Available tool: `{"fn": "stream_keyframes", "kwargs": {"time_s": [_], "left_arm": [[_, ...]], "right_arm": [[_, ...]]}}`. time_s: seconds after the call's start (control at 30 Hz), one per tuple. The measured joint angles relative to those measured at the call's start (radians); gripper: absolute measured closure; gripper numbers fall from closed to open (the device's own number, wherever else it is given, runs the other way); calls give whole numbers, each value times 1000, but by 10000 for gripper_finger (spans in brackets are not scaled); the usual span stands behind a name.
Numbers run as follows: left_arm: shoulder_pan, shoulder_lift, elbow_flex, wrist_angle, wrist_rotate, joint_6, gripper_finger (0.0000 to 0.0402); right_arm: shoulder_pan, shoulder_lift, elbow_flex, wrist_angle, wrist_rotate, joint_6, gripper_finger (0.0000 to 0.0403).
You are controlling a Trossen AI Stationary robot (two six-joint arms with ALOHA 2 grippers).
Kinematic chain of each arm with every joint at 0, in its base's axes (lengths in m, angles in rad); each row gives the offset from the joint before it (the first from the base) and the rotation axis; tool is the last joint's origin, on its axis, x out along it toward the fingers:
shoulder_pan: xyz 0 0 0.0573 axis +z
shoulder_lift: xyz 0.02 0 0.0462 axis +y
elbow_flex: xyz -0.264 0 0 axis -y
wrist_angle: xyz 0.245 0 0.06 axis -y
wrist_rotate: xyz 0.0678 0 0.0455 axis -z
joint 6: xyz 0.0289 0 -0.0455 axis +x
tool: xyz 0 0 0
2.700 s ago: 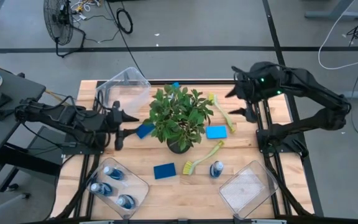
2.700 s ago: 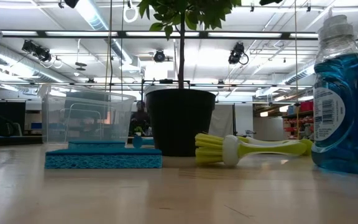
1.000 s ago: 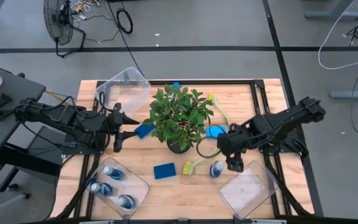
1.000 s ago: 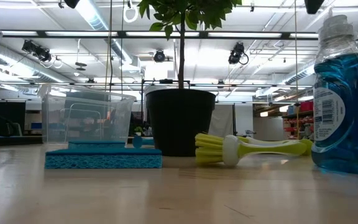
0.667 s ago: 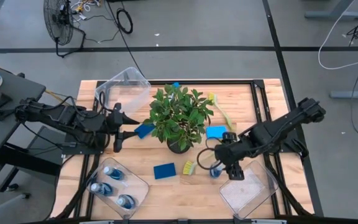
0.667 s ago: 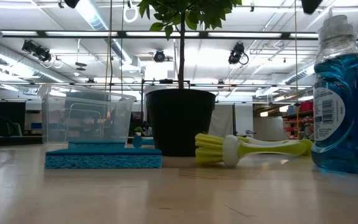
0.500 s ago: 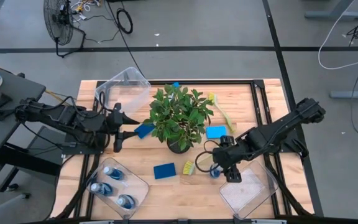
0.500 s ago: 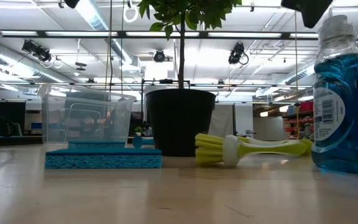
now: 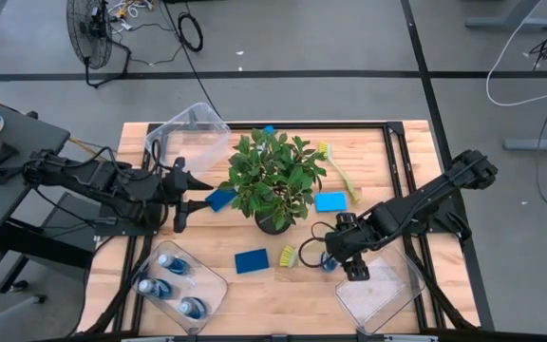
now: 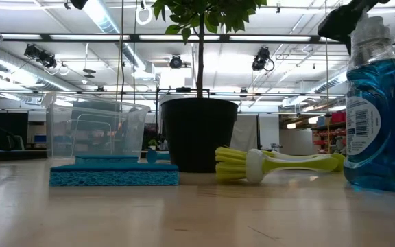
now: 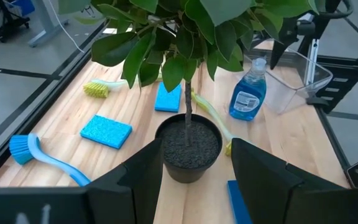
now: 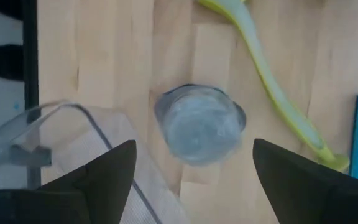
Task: Pick & Place Kitchen Sink Supplies
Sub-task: Put the blue liquid soap bottle into the bottom left transparent bin
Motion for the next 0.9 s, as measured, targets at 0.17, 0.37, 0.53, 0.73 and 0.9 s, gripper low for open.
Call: {"fn": "stream_keyframes", "kwargs": {"time_s": [0.17, 0.37, 0.53, 0.73, 0.9], "left_arm": [[0, 0, 0, 0, 0, -2, 207], [0, 0, 0, 0, 0, -9, 207], [0, 0, 0, 1, 0, -9, 207], [0, 0, 0, 18, 0, -9, 207], [0, 0, 0, 52, -3, -9, 207]], "right_arm": [[0, 0, 0, -14, -6, -250, 81], [-2, 0, 0, -2, 12, -418, 80], [-2, -2, -16, -2, 55, -431, 81], [-2, -5, -100, -47, 61, -407, 88], [-2, -22, -135, -144, 22, -448, 97]]}}
